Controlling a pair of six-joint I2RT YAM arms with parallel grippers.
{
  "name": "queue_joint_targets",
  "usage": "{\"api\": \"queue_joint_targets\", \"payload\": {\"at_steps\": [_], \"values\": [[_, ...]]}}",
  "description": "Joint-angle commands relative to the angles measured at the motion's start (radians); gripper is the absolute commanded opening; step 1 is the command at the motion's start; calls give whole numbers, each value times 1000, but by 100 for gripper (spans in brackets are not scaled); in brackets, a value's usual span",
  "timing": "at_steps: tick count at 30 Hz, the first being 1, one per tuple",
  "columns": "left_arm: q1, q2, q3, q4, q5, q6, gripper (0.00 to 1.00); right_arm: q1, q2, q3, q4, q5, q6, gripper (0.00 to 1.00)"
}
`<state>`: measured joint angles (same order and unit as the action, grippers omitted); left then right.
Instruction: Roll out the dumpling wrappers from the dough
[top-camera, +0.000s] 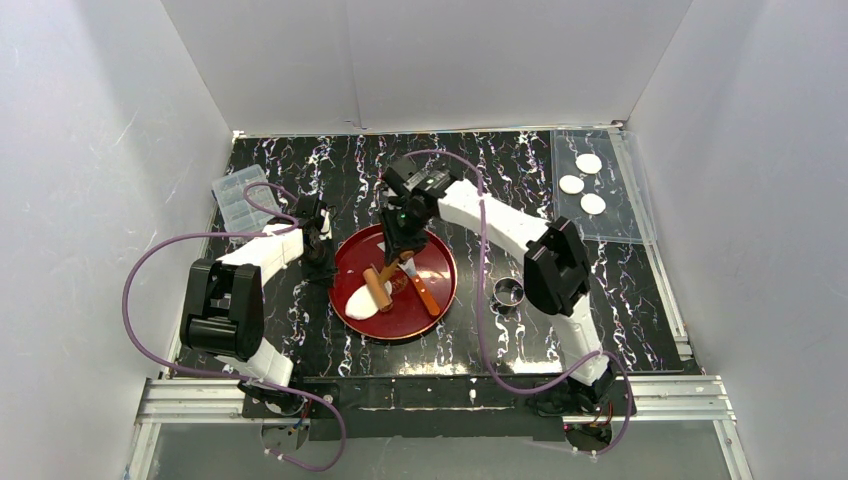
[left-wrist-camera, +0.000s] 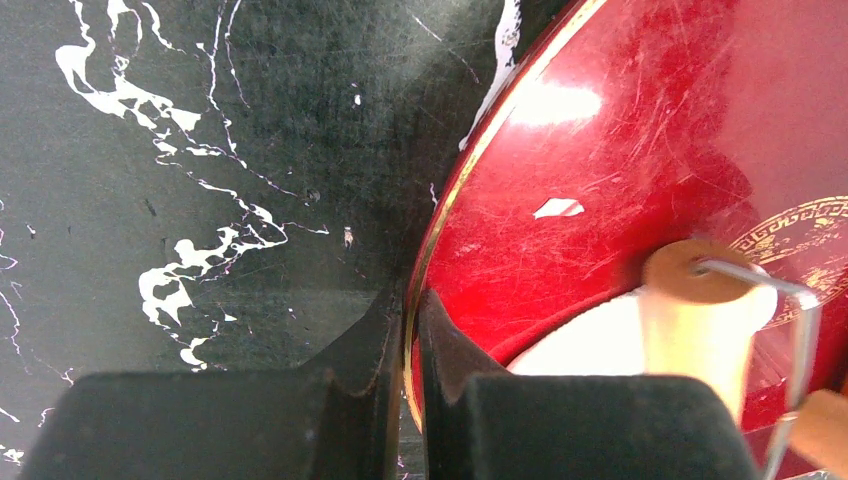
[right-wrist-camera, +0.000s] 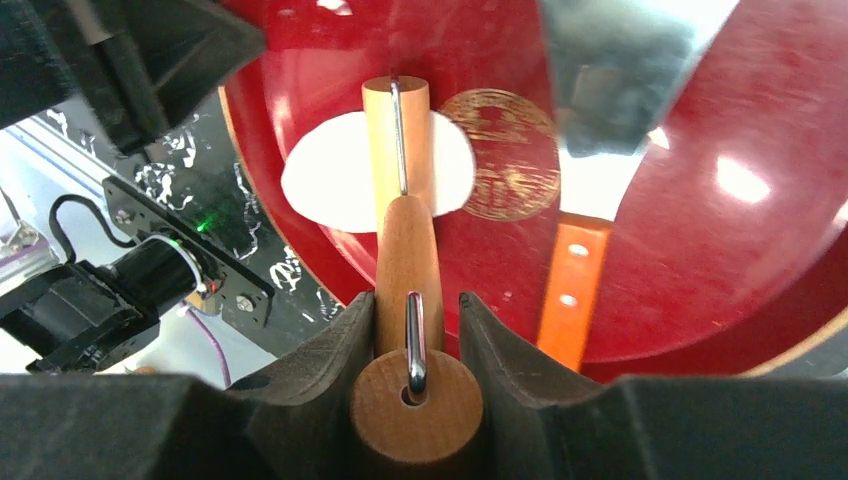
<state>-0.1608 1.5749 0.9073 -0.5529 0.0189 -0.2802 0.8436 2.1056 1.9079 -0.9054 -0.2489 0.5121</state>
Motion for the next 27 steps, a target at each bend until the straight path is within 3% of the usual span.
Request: {"api": "queue_joint_targets", "payload": {"at_steps": [1,6,19,23,27], "values": [[4,-28,-10,-8,-66,9,0,81,95,102,-80,100,-26,1],[5,-30,-9,-8,-65,9,0,109,123,117,-55,29,-6,1],[5,-26,-15,-3,-70,13,0,-42,-18,-167,-53,237,-110,1],[5,-29,-7,-8,-80,15,0,-24,-4,-129,-60,199,-103,1],[5,-57,-22,0,-82,19,0,13,54,10,-80,105,-55,1]]}}
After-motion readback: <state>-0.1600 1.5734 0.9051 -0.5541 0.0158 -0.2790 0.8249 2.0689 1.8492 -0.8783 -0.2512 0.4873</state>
